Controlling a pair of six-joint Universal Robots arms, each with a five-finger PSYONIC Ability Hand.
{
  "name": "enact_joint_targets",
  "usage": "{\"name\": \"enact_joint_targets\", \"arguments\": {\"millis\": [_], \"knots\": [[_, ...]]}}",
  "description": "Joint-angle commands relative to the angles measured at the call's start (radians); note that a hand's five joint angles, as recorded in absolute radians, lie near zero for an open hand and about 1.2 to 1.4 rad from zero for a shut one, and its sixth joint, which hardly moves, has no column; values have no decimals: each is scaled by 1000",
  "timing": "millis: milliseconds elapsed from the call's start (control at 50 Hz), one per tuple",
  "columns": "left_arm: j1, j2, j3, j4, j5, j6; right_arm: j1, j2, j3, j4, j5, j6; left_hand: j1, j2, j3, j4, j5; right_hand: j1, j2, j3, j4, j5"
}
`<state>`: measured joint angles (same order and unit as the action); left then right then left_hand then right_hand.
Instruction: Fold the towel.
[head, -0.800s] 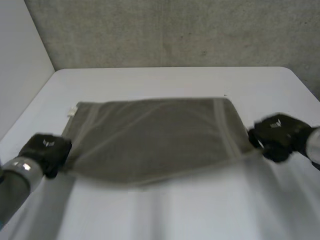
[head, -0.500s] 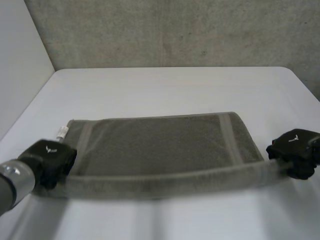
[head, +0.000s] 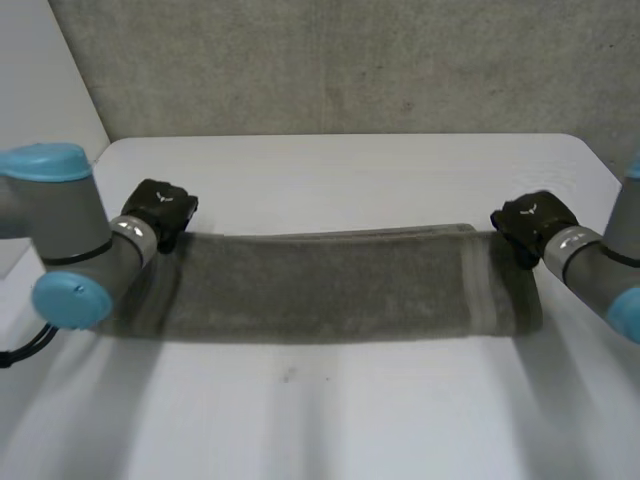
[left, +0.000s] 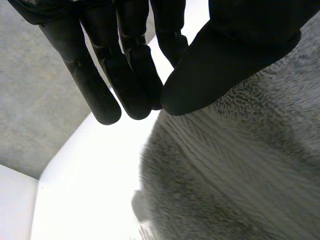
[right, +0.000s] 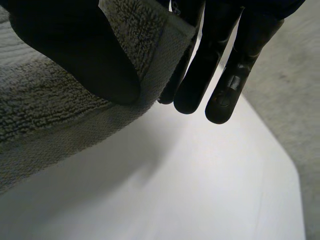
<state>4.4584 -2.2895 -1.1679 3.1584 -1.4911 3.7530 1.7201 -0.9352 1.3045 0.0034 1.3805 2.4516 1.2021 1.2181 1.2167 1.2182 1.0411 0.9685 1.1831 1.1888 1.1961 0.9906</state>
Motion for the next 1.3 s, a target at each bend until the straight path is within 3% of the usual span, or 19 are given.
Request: {"name": "enact_joint_targets", "arguments": {"millis": [20, 180, 220, 240, 260, 280, 300, 320, 440, 600, 720, 760, 920, 1080, 1300], "knots": [[-7, -177, 229, 15, -41, 8, 26, 82, -90, -132, 22, 30, 194, 178, 180, 178, 181, 428, 213, 207, 200, 231], [-8, -269, 362, 28, -41, 8, 41, 173, -183, -161, 34, 24, 194, 178, 180, 178, 181, 428, 213, 207, 200, 231], [-13, -281, 376, 28, -41, 7, 42, 188, -197, -163, 37, 21, 194, 178, 180, 178, 181, 317, 103, 97, 90, 121], [-21, -291, 382, 29, -41, 8, 44, 203, -208, -164, 45, 15, -53, -69, -67, -69, -66, -444, -659, -665, -672, -641], [-28, -294, 382, 31, -43, 10, 44, 213, -214, -166, 49, 1, -1005, -1021, -1020, -1021, -1019, -794, -1009, -1014, -1022, -991], [-28, -294, 382, 31, -43, 10, 44, 213, -214, -166, 49, 1, -1015, -1031, -1029, -1031, -1028, -794, -1009, -1014, -1022, -991], [-37, -295, 382, 31, -44, 7, 46, 214, -214, -168, 55, -9, -867, -883, -881, -883, -880, -794, -1009, -1014, -1022, -991], [-45, -292, 381, 31, -44, 7, 49, 207, -214, -168, 66, -17, -1016, -1032, -1031, -1033, -1030, -794, -1009, -1014, -1022, -991], [-71, -263, 372, 52, -46, 2, 52, 130, -202, -168, 98, 14, -1028, -1044, -1042, -1044, -1041, -794, -1009, -1014, -1022, -991], [-70, -96, 255, 89, -106, -19, 39, -88, -97, -161, 78, 184, -1028, -1044, -1042, -1044, -1041, -794, -1009, -1014, -1022, -991], [-48, 84, 88, 101, -130, -176, 36, -224, 32, -111, 40, 221, -1028, -1044, -1042, -1044, -1041, -794, -1009, -1014, -1022, -991], [-24, 178, -22, 100, -117, -315, 17, -253, 93, -28, 6, 225, -1028, -1044, -1042, -1044, -1041, -794, -1009, -1014, -1022, -991], [13, 344, -286, 100, -51, -567, -53, -275, 252, 86, -75, 239, -1024, -1040, -1038, -1040, -1037, -794, -1009, -1014, -1022, -991], [6, 392, -473, 115, -35, -607, -112, -235, 369, -57, -165, 239, -1027, -1043, -1041, -1043, -1040, -538, -752, -758, -765, -735], [-28, 390, -538, 199, -44, -604, -128, -99, 381, -195, -175, 222, -1028, -1044, -1042, -1044, -1041, -223, -438, -444, -451, -420]]}}
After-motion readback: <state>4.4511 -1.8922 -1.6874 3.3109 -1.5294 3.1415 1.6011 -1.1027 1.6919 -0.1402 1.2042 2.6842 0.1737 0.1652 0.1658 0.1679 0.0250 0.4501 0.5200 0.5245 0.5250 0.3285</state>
